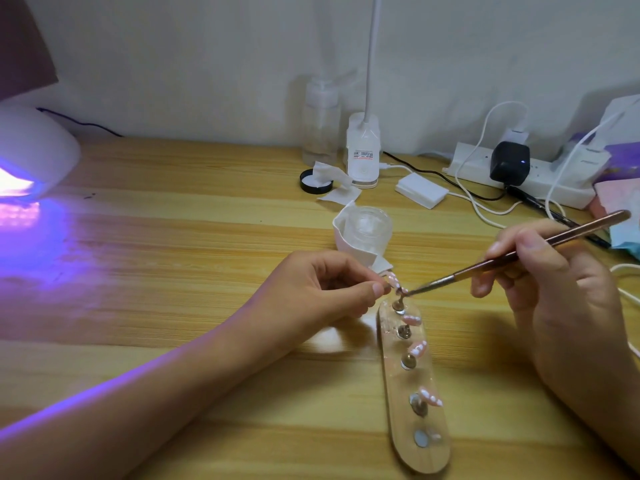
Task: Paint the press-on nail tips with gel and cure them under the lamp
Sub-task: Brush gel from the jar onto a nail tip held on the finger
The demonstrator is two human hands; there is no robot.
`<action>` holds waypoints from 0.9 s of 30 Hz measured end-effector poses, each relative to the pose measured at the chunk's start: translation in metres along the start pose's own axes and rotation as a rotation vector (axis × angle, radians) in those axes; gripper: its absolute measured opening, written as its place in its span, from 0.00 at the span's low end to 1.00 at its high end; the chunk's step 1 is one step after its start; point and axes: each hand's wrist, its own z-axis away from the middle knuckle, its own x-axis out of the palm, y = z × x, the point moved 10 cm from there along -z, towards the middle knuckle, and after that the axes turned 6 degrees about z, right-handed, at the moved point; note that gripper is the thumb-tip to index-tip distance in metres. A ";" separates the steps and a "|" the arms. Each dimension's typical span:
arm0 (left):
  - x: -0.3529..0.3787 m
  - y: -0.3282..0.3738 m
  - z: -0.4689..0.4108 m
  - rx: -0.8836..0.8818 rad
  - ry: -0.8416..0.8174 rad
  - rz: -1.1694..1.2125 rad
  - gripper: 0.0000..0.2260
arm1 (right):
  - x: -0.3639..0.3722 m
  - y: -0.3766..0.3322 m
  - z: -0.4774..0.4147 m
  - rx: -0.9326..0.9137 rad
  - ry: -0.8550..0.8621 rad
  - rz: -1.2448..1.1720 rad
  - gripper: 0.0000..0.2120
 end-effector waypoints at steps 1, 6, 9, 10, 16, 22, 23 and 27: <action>0.000 0.000 0.000 -0.002 0.003 -0.003 0.05 | 0.000 0.001 0.000 0.003 -0.004 0.000 0.10; 0.001 0.001 0.000 -0.012 -0.001 -0.009 0.06 | -0.007 -0.004 0.001 -0.065 0.067 0.011 0.09; 0.001 0.001 0.001 -0.015 0.005 -0.014 0.05 | -0.006 -0.006 0.002 -0.095 0.080 0.044 0.09; 0.001 0.001 0.001 -0.016 0.003 -0.012 0.04 | -0.006 -0.006 0.002 -0.096 0.079 0.056 0.10; 0.001 -0.001 0.000 -0.015 -0.017 -0.025 0.06 | 0.004 -0.007 0.003 -0.097 0.023 0.083 0.11; 0.001 -0.003 0.000 -0.006 -0.023 -0.040 0.03 | 0.000 -0.005 0.003 -0.060 0.020 0.052 0.11; 0.001 -0.003 0.000 -0.001 -0.021 -0.022 0.03 | -0.002 -0.004 0.003 -0.052 0.024 0.037 0.11; 0.001 0.002 0.000 0.028 -0.030 0.057 0.04 | -0.007 0.000 0.000 -0.029 0.067 -0.044 0.10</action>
